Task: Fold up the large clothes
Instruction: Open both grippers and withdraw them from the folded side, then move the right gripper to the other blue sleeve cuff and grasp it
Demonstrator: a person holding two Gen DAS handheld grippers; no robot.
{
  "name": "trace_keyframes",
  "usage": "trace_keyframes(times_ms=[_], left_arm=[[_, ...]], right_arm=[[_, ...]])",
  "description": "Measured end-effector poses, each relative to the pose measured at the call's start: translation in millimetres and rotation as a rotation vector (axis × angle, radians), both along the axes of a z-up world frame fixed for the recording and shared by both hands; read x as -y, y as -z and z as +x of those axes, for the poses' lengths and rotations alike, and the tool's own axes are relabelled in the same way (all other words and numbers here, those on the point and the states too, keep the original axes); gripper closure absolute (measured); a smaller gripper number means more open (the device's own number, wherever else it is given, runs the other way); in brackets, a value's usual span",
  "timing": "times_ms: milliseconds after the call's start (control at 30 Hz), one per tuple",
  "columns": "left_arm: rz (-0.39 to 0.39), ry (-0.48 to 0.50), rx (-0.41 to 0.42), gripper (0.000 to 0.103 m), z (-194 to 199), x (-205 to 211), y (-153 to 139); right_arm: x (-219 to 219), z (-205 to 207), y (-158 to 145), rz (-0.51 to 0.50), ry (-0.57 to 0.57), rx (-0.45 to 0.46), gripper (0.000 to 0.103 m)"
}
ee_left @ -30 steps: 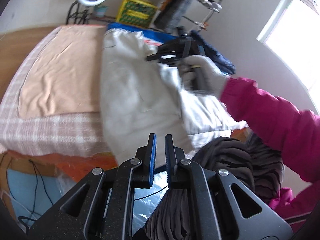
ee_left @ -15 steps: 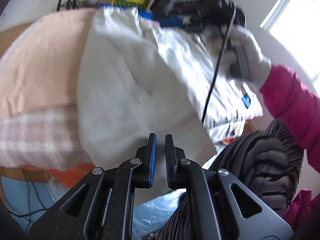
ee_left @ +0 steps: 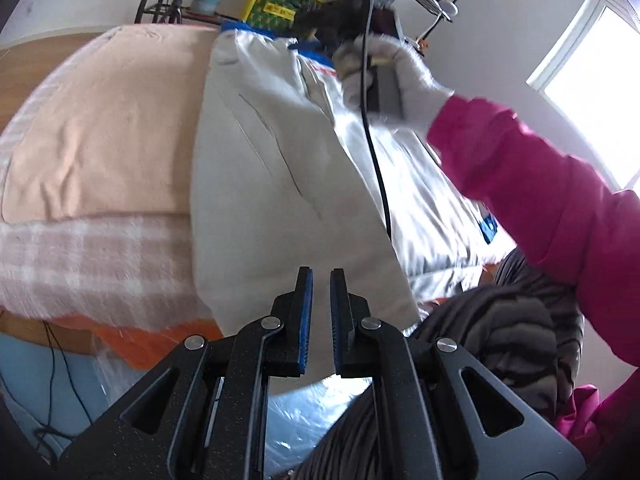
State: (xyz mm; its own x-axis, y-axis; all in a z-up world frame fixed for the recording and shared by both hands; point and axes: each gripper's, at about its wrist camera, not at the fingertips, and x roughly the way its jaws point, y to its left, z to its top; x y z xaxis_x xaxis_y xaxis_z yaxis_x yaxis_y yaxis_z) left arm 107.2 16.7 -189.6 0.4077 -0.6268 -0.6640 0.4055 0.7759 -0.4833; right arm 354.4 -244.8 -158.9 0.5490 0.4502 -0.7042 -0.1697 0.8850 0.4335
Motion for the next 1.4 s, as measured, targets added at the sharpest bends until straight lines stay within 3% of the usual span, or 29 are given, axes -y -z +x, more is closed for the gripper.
trace_keyframes(times_ms=[167,200,300,433,567,700,833,967,1033,1200,1400], left_arm=[[0.059,-0.004,-0.019,0.098,16.7,4.2,14.0],[0.068,0.001,-0.034,0.098,18.7,6.4,20.0],[0.097,0.012,-0.024,0.098,19.1,14.6,32.0],[0.134,0.016,-0.023,0.098,19.1,14.9,22.6],[0.226,0.009,0.065,0.098,20.5,13.1,-6.8],[0.229,-0.042,0.154,0.098,32.3,3.4,-50.9],[0.215,-0.07,0.246,0.098,45.2,-2.4,-97.8],[0.215,-0.081,0.345,0.079,52.9,0.6,-140.3],[0.21,-0.074,0.384,0.076,54.4,5.0,-156.5],[0.15,-0.034,0.4,0.076,54.3,24.2,-177.1],[0.105,0.059,0.38,0.076,36.5,69.7,-171.2]], right_arm=[[19.0,28.2,41.2,-0.038,0.1,-0.107,0.074],[24.2,31.5,48.7,-0.02,0.115,-0.13,0.081],[27.6,32.2,50.7,-0.002,0.111,-0.128,0.084],[19.1,22.4,36.9,-0.073,0.083,-0.105,0.075],[32.7,-0.8,11.0,-0.02,0.106,-0.087,0.066],[47.2,-39.5,-29.4,-0.04,0.122,0.013,0.044],[69.7,-87.1,-65.1,-0.033,0.134,0.084,0.042],[95.6,-138.6,-92.3,-0.023,0.151,0.137,0.038],[109.0,-165.4,-104.1,-0.046,0.155,0.159,0.038],[145.2,-219.0,-120.0,-0.115,0.177,0.168,0.038],[206.7,-277.6,-123.2,-0.106,0.262,0.154,0.038]])
